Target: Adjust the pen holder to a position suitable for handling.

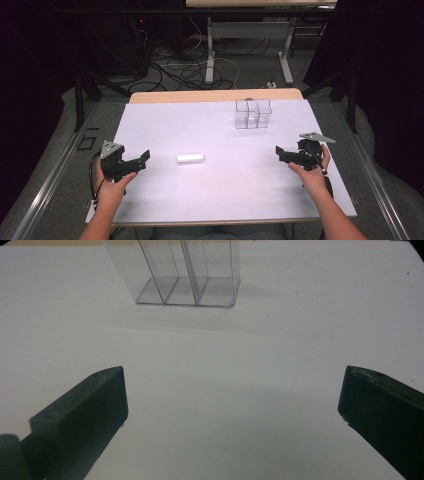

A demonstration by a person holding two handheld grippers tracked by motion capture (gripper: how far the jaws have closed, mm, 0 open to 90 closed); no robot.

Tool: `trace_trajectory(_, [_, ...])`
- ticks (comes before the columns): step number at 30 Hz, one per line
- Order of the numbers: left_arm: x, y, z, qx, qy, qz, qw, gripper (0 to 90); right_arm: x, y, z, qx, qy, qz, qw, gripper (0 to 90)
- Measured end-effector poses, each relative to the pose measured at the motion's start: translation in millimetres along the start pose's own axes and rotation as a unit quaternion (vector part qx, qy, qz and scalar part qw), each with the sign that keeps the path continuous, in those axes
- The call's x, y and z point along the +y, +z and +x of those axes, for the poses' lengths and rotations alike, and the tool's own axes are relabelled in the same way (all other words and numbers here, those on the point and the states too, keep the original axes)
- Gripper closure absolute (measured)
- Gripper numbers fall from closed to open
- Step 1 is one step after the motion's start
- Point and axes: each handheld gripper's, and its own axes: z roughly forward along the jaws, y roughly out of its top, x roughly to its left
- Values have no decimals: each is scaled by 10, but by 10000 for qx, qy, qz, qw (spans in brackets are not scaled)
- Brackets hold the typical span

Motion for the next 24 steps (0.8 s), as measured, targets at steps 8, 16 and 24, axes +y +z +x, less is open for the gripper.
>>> trace_trajectory(8, [10, -16, -41, -33, 2, -54, 10000, 5, 71, 52, 122, 129, -109, -23, 9999, 0])
trace_trajectory(16, [2, -54, -84, -13, 44, -103, 9999, 5, 168, 128, 196, 195, -253, 60, 9995, 6])
trace_trajectory(24, [-11, -65, -108, -41, 61, -67, 10000, 7, 385, 186, 295, 234, -391, 165, 9988, 22])
